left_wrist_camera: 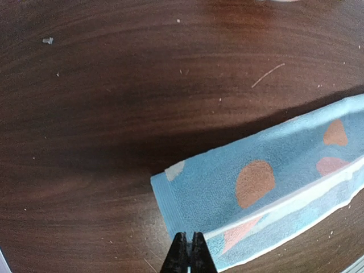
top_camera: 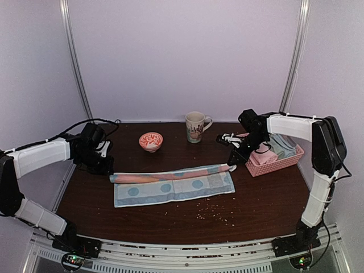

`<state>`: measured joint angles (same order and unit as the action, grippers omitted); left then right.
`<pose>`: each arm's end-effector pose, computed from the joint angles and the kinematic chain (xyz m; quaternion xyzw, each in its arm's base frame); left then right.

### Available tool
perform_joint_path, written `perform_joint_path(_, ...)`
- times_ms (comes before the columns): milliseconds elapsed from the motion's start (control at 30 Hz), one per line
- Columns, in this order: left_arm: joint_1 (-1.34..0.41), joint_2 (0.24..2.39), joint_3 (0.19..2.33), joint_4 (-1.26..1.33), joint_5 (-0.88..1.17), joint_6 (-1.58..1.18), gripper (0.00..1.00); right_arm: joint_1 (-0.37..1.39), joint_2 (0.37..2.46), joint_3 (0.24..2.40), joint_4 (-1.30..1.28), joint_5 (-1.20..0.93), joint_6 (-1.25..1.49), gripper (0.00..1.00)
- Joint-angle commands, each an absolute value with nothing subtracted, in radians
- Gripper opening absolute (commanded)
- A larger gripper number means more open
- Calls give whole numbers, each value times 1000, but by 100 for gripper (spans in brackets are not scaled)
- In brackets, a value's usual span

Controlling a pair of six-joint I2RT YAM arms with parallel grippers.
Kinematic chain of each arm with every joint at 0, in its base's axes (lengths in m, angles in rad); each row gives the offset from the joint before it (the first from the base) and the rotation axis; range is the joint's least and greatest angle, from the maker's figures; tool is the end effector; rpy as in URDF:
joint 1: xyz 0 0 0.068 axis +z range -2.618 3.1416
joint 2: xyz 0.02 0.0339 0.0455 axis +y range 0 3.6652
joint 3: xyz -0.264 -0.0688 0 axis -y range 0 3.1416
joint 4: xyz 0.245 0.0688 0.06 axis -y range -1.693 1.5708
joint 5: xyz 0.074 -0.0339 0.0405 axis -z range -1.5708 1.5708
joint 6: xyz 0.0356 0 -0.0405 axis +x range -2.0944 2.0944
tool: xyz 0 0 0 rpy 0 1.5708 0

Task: Roll the towels
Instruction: Fold the towel at the center of the board.

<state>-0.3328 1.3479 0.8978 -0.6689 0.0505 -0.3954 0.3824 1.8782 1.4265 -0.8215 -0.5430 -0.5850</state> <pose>0.2415 -0.0854 0.2198 -0.0248 0.9740 -0.1027 0.2005 0.3430 0.1578 0.2123 -0.4783 0.8249 0.2494 0.1689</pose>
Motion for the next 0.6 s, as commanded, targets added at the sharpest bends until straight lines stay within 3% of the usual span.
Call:
perform_joint_path(0,-327,1357,864,-696,107,-398,0,407,1836,1377,-831,-554,-651,0)
perform_joint_path(567,-328,1367,884,-840,235,-334,0,434,1783,1306,-919,-463,-747,0)
